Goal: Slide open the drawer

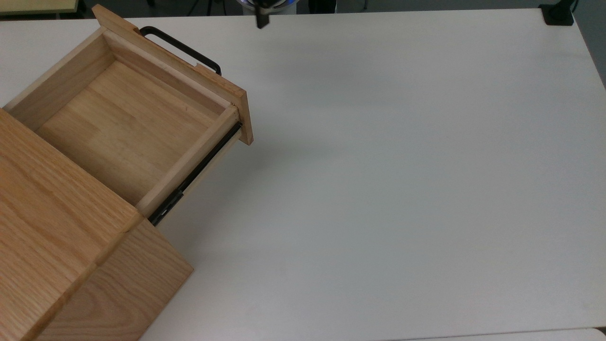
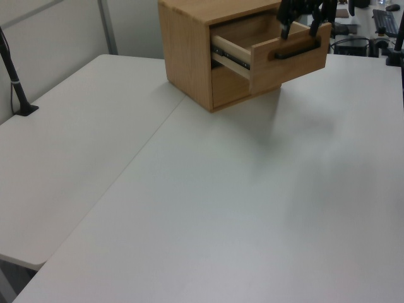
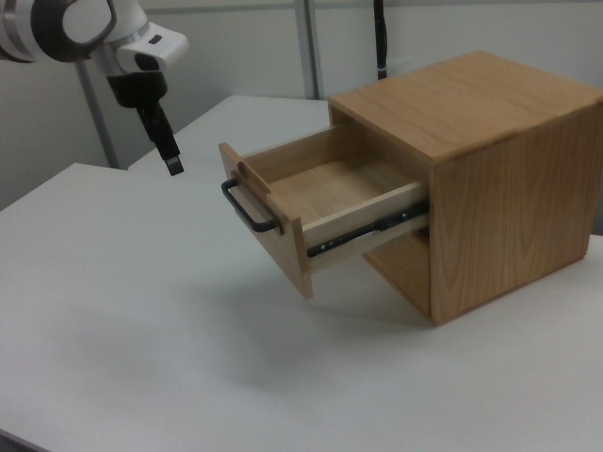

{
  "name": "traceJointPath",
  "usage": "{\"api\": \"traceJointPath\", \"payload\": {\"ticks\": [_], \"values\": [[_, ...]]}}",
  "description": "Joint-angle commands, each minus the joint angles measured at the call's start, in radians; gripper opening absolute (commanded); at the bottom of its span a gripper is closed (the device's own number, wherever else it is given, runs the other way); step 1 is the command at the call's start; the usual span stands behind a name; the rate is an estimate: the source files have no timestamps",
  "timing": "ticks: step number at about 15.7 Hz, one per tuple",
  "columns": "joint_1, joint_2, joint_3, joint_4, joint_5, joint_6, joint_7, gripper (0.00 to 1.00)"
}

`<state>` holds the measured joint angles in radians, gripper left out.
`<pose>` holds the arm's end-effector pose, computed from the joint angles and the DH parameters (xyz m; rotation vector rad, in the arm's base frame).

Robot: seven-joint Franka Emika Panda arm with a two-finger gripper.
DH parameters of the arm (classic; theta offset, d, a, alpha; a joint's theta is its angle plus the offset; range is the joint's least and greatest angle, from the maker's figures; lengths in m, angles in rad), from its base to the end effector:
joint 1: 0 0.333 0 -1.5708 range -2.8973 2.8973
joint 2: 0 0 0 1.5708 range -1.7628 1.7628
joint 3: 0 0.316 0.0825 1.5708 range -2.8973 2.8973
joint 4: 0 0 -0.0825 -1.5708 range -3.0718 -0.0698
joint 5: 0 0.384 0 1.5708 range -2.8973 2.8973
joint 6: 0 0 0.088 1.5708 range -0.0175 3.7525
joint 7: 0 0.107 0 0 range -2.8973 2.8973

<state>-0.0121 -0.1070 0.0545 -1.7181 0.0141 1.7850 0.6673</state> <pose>0.5399 0.0257 0.6327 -2.9147 0.9441 -0.2458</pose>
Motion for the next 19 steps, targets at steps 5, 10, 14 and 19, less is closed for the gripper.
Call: {"api": "traceJointPath", "payload": {"ticks": [5, 10, 14, 19], "values": [[0.109, 0.141, -0.048, 0.133, -0.076, -0.093, -0.425, 1.0], [0.178, 0.147, -0.134, 0.149, -0.06, -0.127, -0.586, 1.0], [0.144, 0.142, -0.136, 0.149, -0.06, -0.125, -0.716, 1.0], [0.139, 0.136, -0.136, 0.146, -0.062, -0.127, -0.744, 1.0]]}}
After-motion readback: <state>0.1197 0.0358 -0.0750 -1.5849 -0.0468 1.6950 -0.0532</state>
